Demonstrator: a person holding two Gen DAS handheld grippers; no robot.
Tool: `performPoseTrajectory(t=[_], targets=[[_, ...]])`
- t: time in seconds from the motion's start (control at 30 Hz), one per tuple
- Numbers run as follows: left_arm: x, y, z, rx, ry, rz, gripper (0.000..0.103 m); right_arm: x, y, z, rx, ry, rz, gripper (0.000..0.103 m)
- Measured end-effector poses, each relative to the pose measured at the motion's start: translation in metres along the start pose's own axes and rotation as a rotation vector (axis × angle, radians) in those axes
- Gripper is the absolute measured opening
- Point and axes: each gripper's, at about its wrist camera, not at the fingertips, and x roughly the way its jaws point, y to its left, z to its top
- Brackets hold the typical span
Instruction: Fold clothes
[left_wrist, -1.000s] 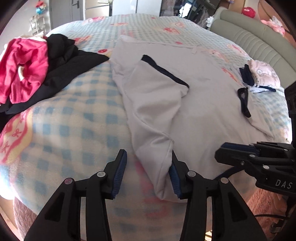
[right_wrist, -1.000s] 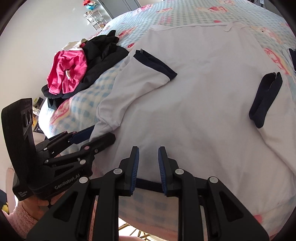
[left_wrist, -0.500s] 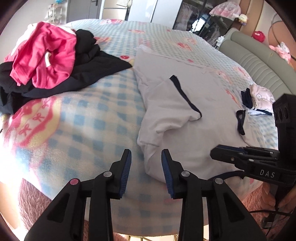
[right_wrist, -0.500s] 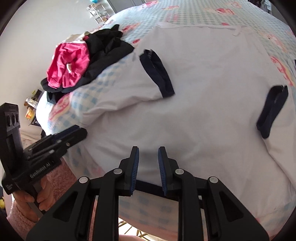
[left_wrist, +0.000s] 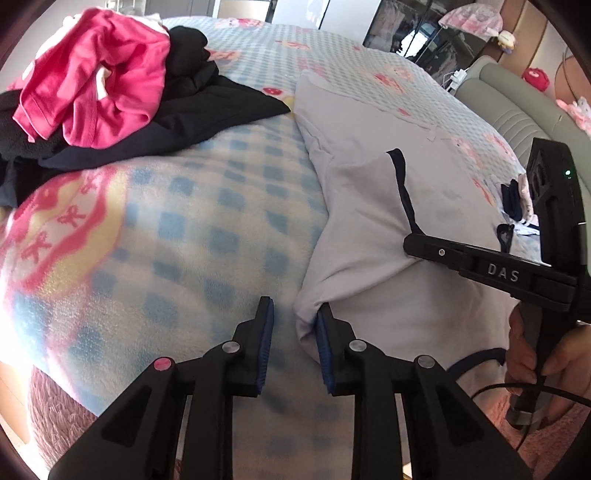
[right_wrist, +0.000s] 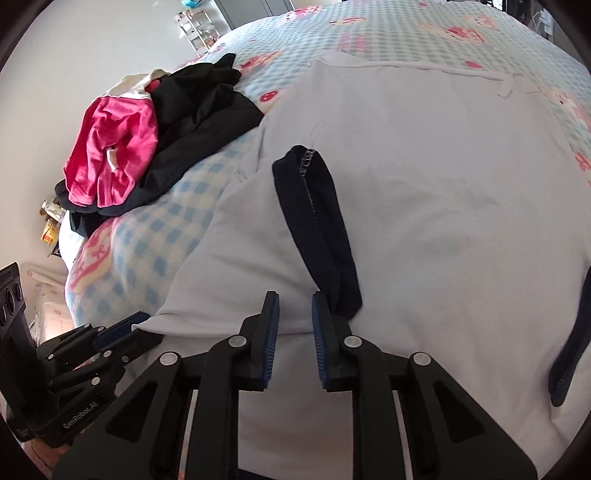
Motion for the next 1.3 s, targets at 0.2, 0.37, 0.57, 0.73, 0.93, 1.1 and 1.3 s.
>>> performPoseTrajectory(t=[0.2,0.37,0.57,0.73,0.93,1.1,1.3], targets=[[-0.029,-0.011,0.02,0.022,-0.202,-0.04,0.03,-0.03,0.008,0.002,-0.015,-0.085,0.031,0.025],[0.013,-0.013,0.027,0.019,-0.081,-0.007,0.03,0.0,0.014,-0.004,-0.029,-0.009,-0.02,0.024],[0.013,-0.002,0.004,-0.001,-0.011,0.034,0.031,-0.015,-0.006,-0.008,-0.012,-0.004,-0.029,0.018],[-0.004,-0.007,0.024,0.004,-0.092,-0.017,0.03,-0.033,-0.01,-0.006,0.006,-0.024,-0.03,0.023],[0.023,-0.025,0.073,0.079,-0.125,-0.014,0.03,-0.032,0.013,0.029,-0.092,-0.07,0.001,0.029],[0.058,-0.033,0.098,0.093,-0.072,-0.011,0.029,-0.005,0.015,0.057,-0.091,-0.05,0.009,0.029],[0.083,-0.019,0.095,0.062,-0.027,0.001,0.032,0.022,0.002,0.063,-0.073,-0.011,-0.073,0.029]])
